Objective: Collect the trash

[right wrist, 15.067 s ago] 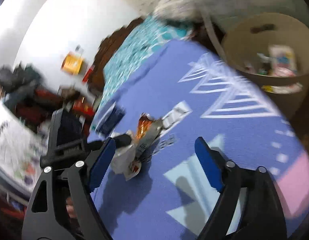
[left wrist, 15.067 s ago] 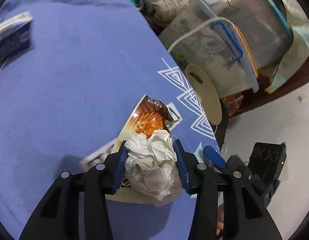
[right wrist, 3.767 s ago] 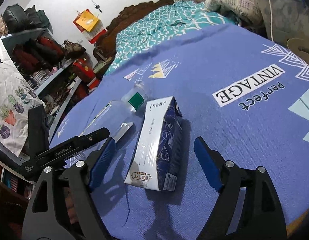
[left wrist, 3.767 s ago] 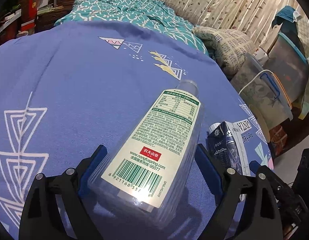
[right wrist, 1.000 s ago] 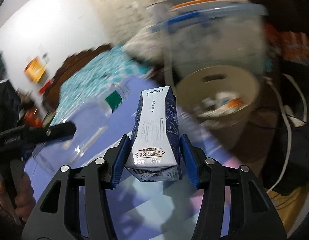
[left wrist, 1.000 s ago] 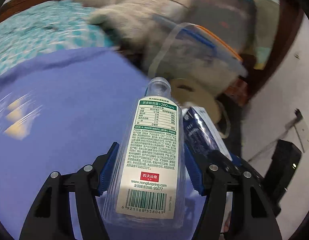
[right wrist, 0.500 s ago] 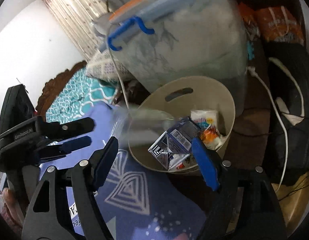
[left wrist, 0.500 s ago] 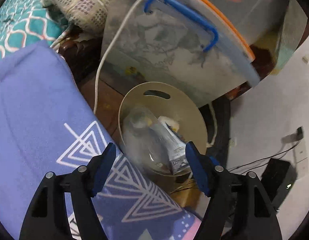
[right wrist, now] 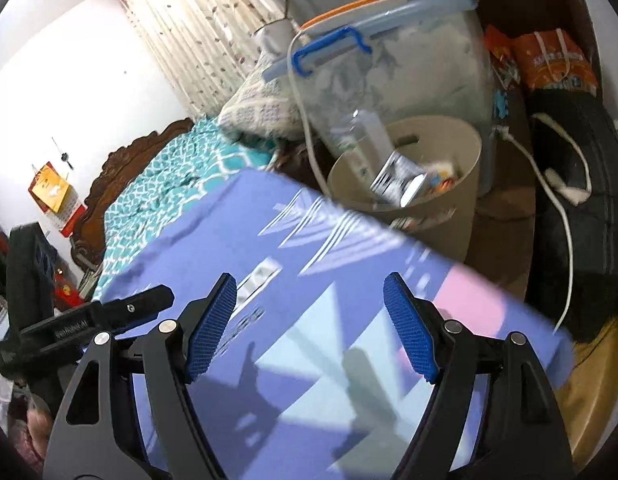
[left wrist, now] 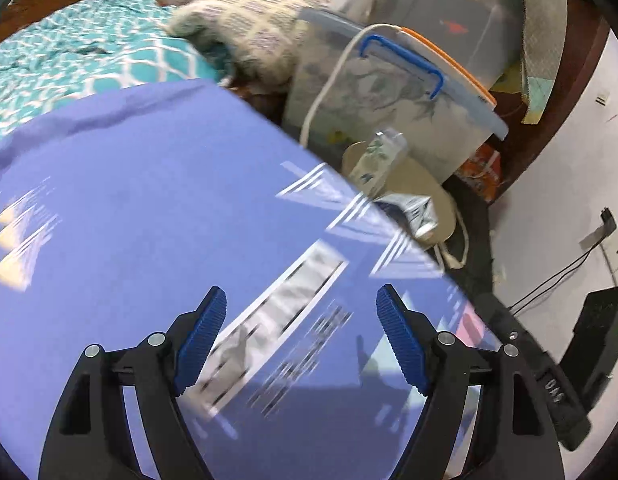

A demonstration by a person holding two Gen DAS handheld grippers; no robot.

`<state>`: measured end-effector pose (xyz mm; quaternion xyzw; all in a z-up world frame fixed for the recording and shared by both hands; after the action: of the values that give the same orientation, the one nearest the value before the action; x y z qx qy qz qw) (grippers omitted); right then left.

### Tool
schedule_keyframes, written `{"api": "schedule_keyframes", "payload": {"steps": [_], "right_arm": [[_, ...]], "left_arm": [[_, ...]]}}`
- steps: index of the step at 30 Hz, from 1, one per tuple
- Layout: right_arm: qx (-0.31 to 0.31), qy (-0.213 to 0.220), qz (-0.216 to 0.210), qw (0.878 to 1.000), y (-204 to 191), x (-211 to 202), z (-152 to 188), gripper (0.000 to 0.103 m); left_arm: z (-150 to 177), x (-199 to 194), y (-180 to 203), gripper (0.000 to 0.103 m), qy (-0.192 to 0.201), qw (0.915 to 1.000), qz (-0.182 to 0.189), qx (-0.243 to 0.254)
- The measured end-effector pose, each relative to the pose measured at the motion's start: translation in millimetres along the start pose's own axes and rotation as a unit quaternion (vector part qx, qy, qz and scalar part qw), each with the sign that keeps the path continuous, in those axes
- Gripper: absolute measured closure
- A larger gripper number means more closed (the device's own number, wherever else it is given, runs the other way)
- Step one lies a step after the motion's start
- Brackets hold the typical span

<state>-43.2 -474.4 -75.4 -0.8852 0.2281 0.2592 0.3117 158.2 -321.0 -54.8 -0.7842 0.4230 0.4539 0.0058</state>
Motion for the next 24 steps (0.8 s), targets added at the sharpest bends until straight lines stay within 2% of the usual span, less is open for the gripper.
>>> {"api": "schedule_keyframes", "payload": {"steps": [6, 15, 24], "right_arm": [[-0.01, -0.026, -0.013, 1.0, -35, -22, 35, 0.026], [-0.022, -0.021, -0.027, 0.999, -71, -59, 32, 0.026], [-0.036, 0.011, -0.048, 0.998, -99, -102, 25, 0.026]], "left_arm": [[34, -55, -24, 0.025, 0.035, 0.9984, -0.045, -0.007], [57, -118, -46, 0.022, 0.089, 0.9929, -0.075, -0.025], [59, -168, -34, 0.011, 0.147, 0.9838, -0.103, -0.003]]}}
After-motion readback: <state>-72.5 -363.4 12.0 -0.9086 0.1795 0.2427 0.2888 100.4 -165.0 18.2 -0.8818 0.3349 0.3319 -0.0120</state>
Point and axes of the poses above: each gripper's, at about its wrist camera, not at the fingertips, and x roughly the way its jaws point, y to its right, z to its underside, the point moved 3 cm from there along x, roughly the way its jaws point, and after that the axes turned 6 degrees about z, right-handed, at the moved point
